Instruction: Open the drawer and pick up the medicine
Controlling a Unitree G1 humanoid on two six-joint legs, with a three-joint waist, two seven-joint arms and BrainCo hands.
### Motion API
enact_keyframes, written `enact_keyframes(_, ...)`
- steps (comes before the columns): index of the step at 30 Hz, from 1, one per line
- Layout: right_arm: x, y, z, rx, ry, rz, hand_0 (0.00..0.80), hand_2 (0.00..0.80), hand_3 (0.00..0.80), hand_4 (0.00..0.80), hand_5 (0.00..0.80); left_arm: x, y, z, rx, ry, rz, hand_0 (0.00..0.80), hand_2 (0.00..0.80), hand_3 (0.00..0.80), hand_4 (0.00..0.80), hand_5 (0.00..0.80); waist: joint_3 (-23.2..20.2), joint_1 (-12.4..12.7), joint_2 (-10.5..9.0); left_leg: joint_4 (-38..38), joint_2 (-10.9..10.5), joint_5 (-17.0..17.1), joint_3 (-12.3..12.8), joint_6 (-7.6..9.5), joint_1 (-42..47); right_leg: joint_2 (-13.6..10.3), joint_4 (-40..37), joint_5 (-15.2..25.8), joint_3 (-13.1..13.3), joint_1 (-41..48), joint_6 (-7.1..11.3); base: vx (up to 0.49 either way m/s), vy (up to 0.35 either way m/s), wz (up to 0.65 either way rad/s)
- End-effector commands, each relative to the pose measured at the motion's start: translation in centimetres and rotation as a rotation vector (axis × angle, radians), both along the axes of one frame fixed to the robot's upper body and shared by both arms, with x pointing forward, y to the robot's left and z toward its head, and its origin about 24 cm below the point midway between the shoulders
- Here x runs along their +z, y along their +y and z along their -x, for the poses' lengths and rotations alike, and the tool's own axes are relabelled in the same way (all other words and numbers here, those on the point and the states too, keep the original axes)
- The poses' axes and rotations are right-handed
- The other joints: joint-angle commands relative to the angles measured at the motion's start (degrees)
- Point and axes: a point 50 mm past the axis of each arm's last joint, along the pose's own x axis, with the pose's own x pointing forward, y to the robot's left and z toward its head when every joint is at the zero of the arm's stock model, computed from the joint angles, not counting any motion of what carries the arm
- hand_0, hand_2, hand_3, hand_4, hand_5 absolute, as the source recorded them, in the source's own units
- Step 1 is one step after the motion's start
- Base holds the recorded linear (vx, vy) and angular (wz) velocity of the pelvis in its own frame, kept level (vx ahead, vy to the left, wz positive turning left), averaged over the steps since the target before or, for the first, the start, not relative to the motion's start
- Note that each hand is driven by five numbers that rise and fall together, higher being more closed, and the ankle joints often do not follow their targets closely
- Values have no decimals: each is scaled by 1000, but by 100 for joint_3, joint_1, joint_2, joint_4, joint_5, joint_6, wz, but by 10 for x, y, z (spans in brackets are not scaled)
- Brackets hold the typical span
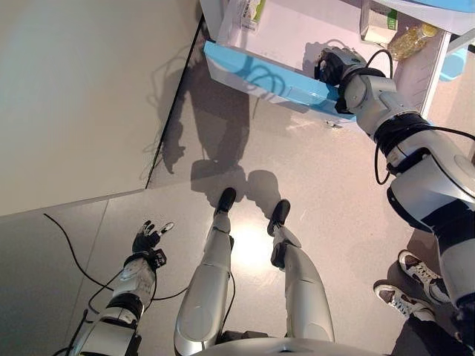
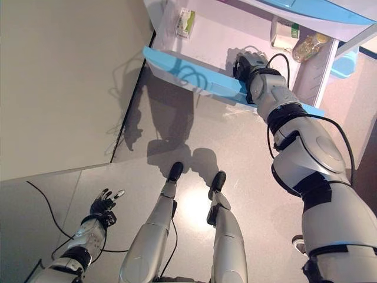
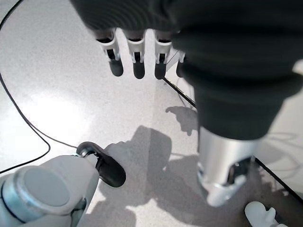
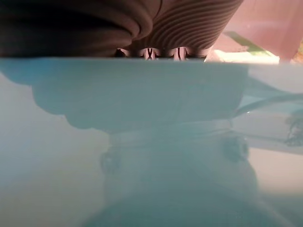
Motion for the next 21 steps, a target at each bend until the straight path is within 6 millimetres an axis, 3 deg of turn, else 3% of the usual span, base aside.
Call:
enact_keyframes(1, -28, -8, 1, -8, 61, 58, 442, 442, 442, 442, 442, 6, 22, 4, 81, -16, -24, 0, 0, 0, 0, 0, 373, 72, 80, -375, -294, 81, 239, 295, 109, 15, 602, -560, -19, 134, 130, -5, -8, -3)
enact_keyframes(2, -28, -8, 1, -8, 62, 58, 0, 0, 0, 0, 0, 6, 22, 4, 81, -16, -25, 0, 0, 0, 0, 0, 373, 72, 79, -375, -294, 81, 239, 295, 109, 15, 602, -560, -18, 135, 130, -7, -4, -6)
enact_keyframes(8, -5, -6, 7, 33, -141, 37, 0, 0, 0, 0, 0, 5, 18, 3, 107, -20, -22, 0, 0, 0, 0, 0, 404, -6, 36, -382, -265, 68, 260, 307, 105, 18, 592, -545, -4, 121, 150, -20, 2, -2)
enact_keyframes(9, 12, -9, 14, 43, -248, 164, 0, 0, 0, 0, 0, 7, 16, 1, 106, -31, -36, 0, 0, 0, 0, 0, 430, -11, 68, -391, -270, 216, 269, 326, 23, 9, 541, -397, -58, 66, 128, 0, 0, 0)
enact_keyframes(10, 12, -9, 14, 44, -246, 165, 0, 0, 0, 0, 0, 6, 16, 1, 106, -28, -35, 0, 0, 0, 0, 0, 405, -21, 48, -402, -268, 65, 249, 311, 104, 18, 569, -546, -6, 120, 165, -88, 17, 1)
enact_keyframes(11, 18, -22, 19, 15, -304, 275, 0, 0, 0, 0, 0, 8, 15, -1, 97, -35, -51, 0, 0, 0, 0, 0, 426, -22, 79, -399, -271, 210, 256, 326, 22, -4, 539, -404, -79, 70, 137, 0, 0, 0)
enact_keyframes(13, 25, -24, 22, 16, -334, 311, 0, 0, 0, 0, 0, 8, 14, -1, 94, -35, -55, 0, 0, 0, 0, 0, 424, -29, 87, -399, -276, 206, 250, 327, 22, -7, 549, -412, -83, 63, 138, -44, 10, 1)
enact_keyframes(14, 35, -34, 27, -11, -379, 424, 0, 0, 0, 0, 0, 8, 14, -2, 86, -36, -66, 0, 0, 0, 0, 0, 422, -36, 87, -401, -278, 201, 246, 323, 10, -19, 552, -419, -90, 61, 145, 0, 0, 0)
enact_keyframes(21, 55, -50, 41, -41, -471, 624, 0, 0, 0, 0, 0, 7, 10, -1, 68, -34, -75, 0, 0, 0, 0, 0, 415, -67, 83, -396, -277, 193, 235, 306, -3, -43, 586, -427, -108, 47, 163, 0, 0, 0)
